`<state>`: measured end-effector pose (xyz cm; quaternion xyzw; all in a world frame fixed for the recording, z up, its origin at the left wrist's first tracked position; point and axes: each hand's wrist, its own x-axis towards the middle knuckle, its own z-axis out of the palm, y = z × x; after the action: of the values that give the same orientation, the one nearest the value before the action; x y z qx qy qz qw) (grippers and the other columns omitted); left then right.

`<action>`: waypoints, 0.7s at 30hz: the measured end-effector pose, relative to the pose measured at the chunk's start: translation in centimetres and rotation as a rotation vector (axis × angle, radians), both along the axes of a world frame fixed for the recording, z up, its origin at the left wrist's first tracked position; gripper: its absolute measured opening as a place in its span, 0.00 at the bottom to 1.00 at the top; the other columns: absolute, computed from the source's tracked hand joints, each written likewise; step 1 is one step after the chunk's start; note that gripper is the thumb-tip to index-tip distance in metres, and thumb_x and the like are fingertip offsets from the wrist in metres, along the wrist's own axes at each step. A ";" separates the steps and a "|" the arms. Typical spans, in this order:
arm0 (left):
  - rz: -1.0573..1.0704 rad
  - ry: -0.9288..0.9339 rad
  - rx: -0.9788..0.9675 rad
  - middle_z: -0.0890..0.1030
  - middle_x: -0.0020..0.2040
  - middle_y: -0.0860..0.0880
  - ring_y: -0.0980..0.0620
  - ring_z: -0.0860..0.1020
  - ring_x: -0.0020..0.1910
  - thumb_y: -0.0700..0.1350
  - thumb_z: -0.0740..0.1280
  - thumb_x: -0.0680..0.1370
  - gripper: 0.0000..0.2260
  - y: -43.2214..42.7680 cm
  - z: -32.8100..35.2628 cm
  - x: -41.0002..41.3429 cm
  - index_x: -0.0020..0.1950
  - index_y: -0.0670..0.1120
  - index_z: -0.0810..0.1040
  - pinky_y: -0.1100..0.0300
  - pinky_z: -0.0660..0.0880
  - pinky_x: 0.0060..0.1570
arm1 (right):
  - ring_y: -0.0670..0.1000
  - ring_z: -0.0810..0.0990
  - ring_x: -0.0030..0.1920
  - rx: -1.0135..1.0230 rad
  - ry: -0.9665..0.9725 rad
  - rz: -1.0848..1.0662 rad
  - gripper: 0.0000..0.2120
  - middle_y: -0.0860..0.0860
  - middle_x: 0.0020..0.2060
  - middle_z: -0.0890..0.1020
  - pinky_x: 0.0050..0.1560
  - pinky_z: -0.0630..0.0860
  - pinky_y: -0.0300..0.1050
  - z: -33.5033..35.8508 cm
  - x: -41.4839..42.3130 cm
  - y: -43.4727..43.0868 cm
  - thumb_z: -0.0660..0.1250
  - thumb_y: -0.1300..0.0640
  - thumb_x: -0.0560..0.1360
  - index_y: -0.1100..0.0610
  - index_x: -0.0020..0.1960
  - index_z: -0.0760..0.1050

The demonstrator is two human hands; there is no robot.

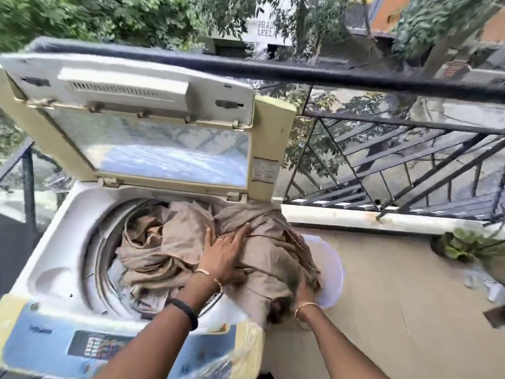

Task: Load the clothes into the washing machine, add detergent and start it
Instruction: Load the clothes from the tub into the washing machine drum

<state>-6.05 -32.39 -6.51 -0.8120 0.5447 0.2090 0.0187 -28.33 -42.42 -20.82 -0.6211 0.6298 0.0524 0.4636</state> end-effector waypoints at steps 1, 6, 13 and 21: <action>0.018 -0.002 0.002 0.65 0.75 0.52 0.50 0.68 0.71 0.58 0.72 0.65 0.50 -0.3 -0.2 0.0 0.78 0.52 0.45 0.38 0.45 0.73 | 0.57 0.61 0.75 -0.044 -0.049 -0.131 0.26 0.53 0.74 0.64 0.77 0.55 0.52 0.4 1.1 -0.4 0.59 0.48 0.82 0.55 0.77 0.59; 0.138 -0.010 -0.123 0.80 0.59 0.50 0.46 0.77 0.62 0.50 0.63 0.70 0.27 -0.6 -1.1 0.0 0.70 0.56 0.69 0.42 0.54 0.72 | 0.52 0.71 0.69 -0.189 -0.144 -0.160 0.19 0.46 0.68 0.73 0.74 0.63 0.52 -0.9 4.4 -5.8 0.58 0.35 0.76 0.33 0.66 0.67; 0.214 0.031 -0.239 0.80 0.52 0.53 0.49 0.78 0.59 0.61 0.51 0.64 0.31 0.7 0.5 0.1 0.64 0.59 0.75 0.43 0.60 0.71 | 0.46 0.72 0.51 -0.065 -0.185 0.067 0.08 0.49 0.51 0.74 0.42 0.72 0.28 0.7 6.8 -11.1 0.56 0.62 0.82 0.52 0.54 0.72; 0.407 0.350 -0.664 0.81 0.45 0.45 0.55 0.76 0.45 0.48 0.60 0.64 0.23 4.7 2.9 5.3 0.54 0.42 0.82 0.72 0.67 0.45 | 0.42 0.68 0.36 -0.524 -0.417 -0.005 0.07 0.47 0.30 0.75 0.35 0.67 0.43 9.8 5.1 -7.8 0.64 0.66 0.70 0.56 0.39 0.71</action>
<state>-0.80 -27.73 -3.59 -0.8172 0.4061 0.1563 -0.3779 -23.28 -50.19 -10.98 -0.7148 0.5151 -0.2407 0.4072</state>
